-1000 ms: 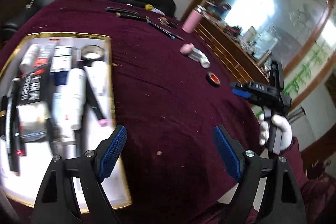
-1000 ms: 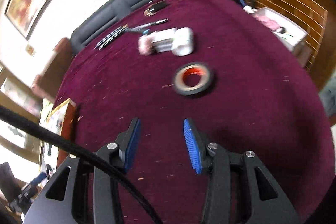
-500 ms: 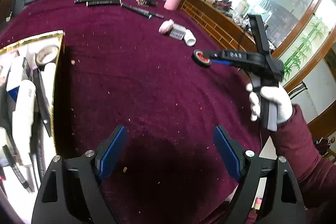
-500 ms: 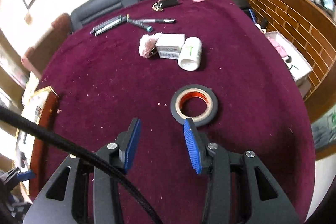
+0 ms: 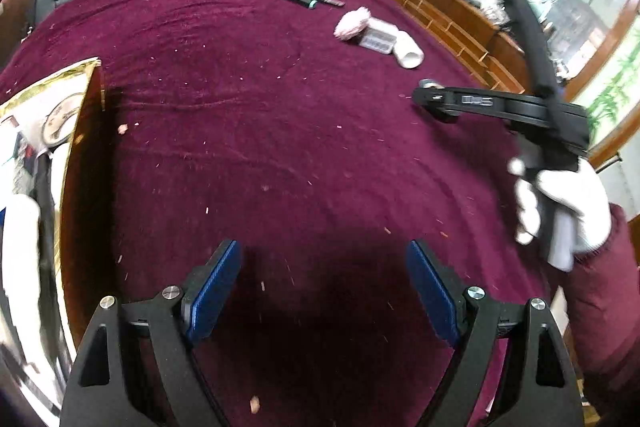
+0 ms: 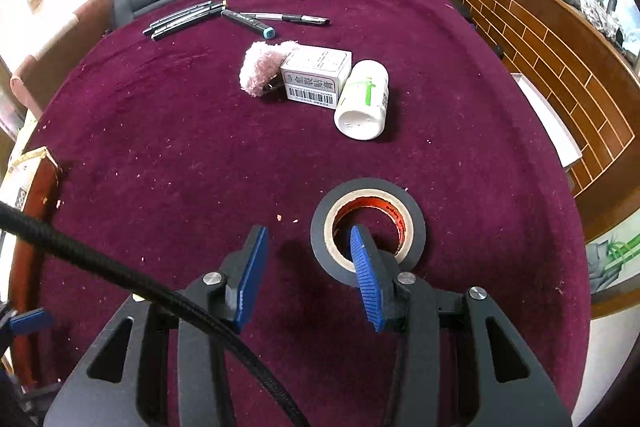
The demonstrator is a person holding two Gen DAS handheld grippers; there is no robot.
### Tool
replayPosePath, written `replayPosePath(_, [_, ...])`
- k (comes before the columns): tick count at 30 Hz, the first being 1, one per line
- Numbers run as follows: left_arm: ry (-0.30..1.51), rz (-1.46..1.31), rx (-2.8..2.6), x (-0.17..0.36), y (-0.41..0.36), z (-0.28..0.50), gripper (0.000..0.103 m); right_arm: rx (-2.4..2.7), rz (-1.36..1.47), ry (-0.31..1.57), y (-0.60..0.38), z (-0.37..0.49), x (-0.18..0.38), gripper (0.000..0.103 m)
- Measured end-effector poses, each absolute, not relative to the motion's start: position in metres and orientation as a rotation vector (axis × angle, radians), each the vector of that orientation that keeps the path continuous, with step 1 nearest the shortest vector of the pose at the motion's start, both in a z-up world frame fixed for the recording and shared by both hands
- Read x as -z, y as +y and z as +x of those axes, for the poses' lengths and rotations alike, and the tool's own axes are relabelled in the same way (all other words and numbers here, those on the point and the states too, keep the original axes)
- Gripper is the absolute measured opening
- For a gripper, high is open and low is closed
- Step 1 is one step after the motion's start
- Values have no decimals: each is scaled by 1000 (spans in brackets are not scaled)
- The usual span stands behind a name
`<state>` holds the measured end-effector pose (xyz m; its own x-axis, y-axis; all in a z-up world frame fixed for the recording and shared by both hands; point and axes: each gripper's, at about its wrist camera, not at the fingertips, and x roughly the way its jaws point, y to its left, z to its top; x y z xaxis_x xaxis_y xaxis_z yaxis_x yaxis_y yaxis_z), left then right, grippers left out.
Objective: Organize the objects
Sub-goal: 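Hook the right gripper into the black tape roll and grasp it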
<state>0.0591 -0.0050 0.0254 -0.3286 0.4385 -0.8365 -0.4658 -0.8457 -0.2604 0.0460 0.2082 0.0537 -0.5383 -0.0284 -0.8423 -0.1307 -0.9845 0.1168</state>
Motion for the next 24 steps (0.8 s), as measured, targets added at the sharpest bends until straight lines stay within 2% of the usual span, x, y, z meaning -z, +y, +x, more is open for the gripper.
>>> replayPosePath(3, [52,-1366,-2203,-17,1,53,84,-2691,-1473,255,209,45,-52,46])
replayPosePath(5, [64,-1359,-2198,-14,4,54,93,-2700,-1467,225,206,44,-50,52])
replayPosePath(9, [124,-1303,-2213,-11,10,63,101,-2746,-1517,199,195,40,-47,82])
replayPosePath(16, [252,-1291,-2243,-10,20,69,101,-2734,-1552,226,198,37,-45,83])
replayPosePath(18, [310,-1296,-2246,-9,24,71,101,-2715,-1556,187,195,37,-44,80])
replayPosePath(20, [366,-1300,-2251,-7,29,73,101,-2679,-1554,128,192,36,-43,69])
replayPosePath(22, [393,-1300,-2252,-7,31,74,101,-2648,-1529,95,196,37,-44,45])
replayPosePath(23, [384,-1298,-2247,-8,29,74,101,-2645,-1522,107,200,39,-45,38])
replayPosePath(24, [348,-1298,-2241,-9,25,74,101,-2636,-1507,118,207,42,-46,21])
